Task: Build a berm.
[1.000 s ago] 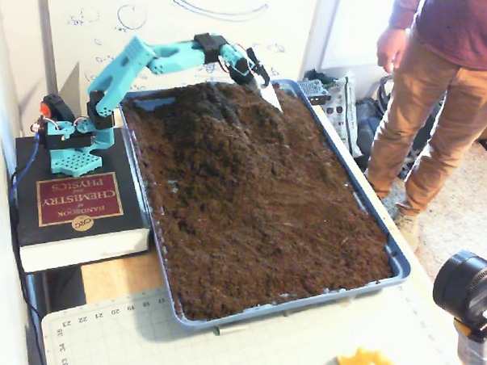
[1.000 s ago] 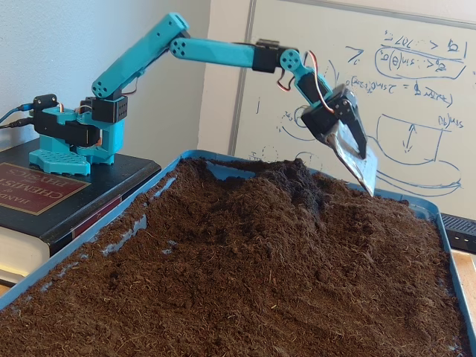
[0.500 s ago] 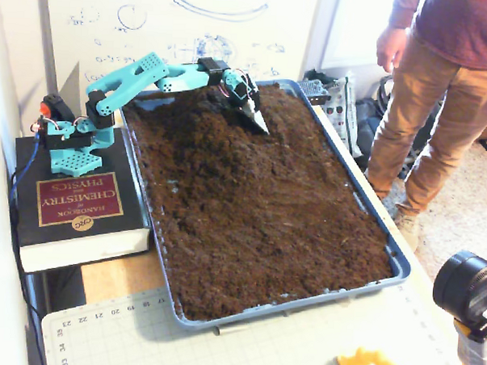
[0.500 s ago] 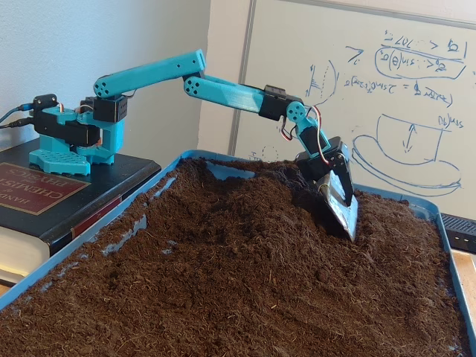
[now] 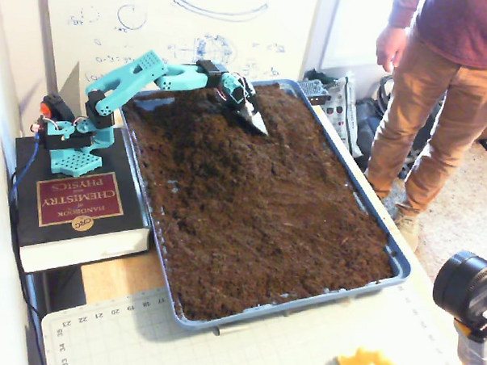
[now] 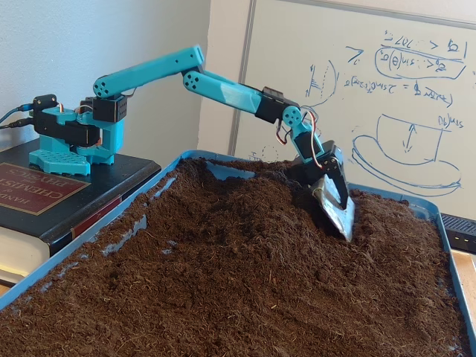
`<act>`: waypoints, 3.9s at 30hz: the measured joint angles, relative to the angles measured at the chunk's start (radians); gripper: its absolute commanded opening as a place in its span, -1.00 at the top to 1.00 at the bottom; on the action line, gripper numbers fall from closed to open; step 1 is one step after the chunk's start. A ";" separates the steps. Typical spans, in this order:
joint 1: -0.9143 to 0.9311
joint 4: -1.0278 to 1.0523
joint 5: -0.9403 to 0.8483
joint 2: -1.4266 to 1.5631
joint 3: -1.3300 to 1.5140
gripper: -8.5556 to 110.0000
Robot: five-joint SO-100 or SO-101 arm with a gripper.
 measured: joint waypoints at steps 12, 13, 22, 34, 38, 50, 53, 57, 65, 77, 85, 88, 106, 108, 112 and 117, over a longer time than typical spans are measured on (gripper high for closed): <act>-0.002 -0.002 0.002 0.181 0.268 0.86; -0.002 -0.002 0.002 0.204 0.301 0.86; -0.002 -0.002 0.002 0.353 0.499 0.86; -0.003 0.014 0.009 0.462 0.554 0.86; -0.008 0.015 0.054 0.463 0.491 0.86; -0.181 0.015 0.190 0.265 0.230 0.86; -0.190 0.015 0.190 0.222 0.176 0.86; -0.190 0.015 0.190 0.187 0.109 0.86; -0.152 0.015 0.190 0.179 0.071 0.86; 0.046 0.017 0.186 0.179 0.071 0.86; 0.123 0.017 -0.023 0.222 0.071 0.86; 0.172 0.017 -0.118 0.247 0.071 0.86; 0.434 -0.173 -0.230 0.061 -0.069 0.86; 0.448 -0.232 -0.230 -0.018 -0.095 0.86; 0.465 -0.281 -0.230 -0.126 -0.100 0.86; 0.445 -0.259 -0.230 -0.137 -0.103 0.86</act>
